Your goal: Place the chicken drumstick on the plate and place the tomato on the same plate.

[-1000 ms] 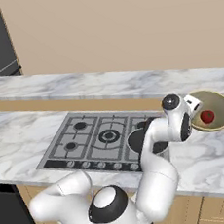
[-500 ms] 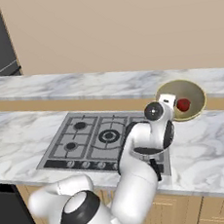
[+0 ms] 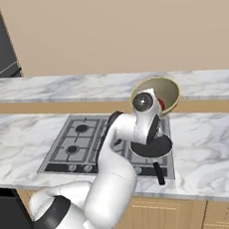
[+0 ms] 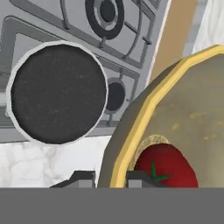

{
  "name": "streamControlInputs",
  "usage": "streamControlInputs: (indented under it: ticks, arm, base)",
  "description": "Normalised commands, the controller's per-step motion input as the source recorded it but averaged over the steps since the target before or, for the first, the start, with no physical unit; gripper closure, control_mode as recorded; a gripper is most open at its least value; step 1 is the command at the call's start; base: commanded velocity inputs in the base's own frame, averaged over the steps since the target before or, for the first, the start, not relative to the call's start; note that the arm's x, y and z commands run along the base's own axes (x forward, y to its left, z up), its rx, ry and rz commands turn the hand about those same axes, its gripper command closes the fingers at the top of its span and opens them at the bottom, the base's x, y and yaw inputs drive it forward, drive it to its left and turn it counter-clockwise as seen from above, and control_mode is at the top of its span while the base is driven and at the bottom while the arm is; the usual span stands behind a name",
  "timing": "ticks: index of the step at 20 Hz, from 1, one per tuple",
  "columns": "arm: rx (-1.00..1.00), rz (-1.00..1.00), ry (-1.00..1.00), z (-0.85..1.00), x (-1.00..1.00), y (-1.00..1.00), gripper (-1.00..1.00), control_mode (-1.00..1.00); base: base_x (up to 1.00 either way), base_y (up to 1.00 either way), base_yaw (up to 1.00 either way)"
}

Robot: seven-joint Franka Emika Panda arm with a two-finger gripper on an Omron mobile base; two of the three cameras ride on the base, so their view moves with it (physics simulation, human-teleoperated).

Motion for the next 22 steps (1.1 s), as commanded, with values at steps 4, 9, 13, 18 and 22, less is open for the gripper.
streamControlInputs:
  ticks: [4, 9, 13, 18, 22]
  arm:
    - [-0.29, 0.36, 0.14, 0.28, -0.15, 0.65, 1.0, -1.0]
    - [-0.23, 0.32, 0.02, 0.26, -0.1, 0.63, 1.0, -1.0]
    - [-0.13, 0.29, 0.01, 0.2, -0.11, 0.62, 1.0, -1.0]
    - [-0.04, 0.24, 0.11, 0.04, -0.08, 0.67, 1.0, -1.0]
    - [-0.05, 0.24, 0.17, 0.15, -0.04, 0.66, 1.0, -1.0]
  base:
    - [0.0, 0.0, 0.0]
    - [0.0, 0.0, 0.0]
    - [0.0, 0.0, 0.0]
    - [0.0, 0.0, 0.0]
    - [0.0, 0.0, 0.0]
